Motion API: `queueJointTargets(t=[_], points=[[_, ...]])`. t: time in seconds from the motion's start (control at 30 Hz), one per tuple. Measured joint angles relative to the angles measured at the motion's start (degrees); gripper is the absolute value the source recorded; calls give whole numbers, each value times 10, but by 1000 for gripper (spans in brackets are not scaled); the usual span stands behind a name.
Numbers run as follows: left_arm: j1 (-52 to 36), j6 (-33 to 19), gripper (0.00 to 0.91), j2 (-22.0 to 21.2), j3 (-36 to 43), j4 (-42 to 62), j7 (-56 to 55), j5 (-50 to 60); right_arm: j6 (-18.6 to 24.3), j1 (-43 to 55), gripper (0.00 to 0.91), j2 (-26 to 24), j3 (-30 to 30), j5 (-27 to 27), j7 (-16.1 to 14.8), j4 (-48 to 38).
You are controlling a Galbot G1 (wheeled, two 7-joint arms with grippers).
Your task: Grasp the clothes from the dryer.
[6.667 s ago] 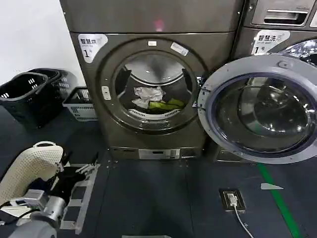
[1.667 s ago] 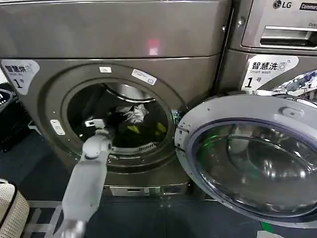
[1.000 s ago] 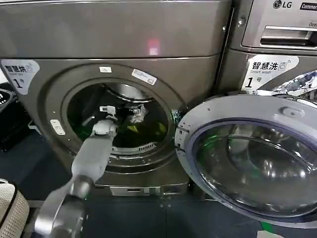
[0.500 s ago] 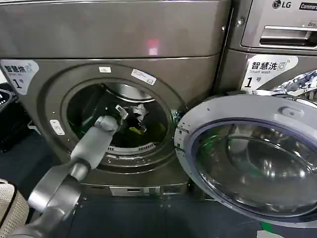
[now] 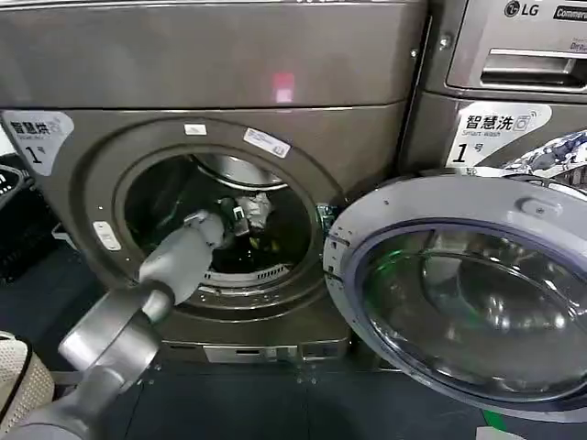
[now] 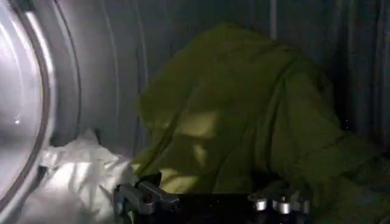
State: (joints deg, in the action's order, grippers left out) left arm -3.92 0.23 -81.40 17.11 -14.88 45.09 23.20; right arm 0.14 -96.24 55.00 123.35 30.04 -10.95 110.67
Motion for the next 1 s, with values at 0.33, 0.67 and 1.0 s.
queueJointTargets(t=[0.33,0.67,1.0], points=[[-8,3,0,-6,11,3,7,18,3,1,907,5,0,-1,0,0],[-20,4,0,-7,32,1,22,32,5,0,907,6,0,-1,0,1],[-28,12,0,12,1,-34,17,19,4,0,907,5,-1,-1,0,4]])
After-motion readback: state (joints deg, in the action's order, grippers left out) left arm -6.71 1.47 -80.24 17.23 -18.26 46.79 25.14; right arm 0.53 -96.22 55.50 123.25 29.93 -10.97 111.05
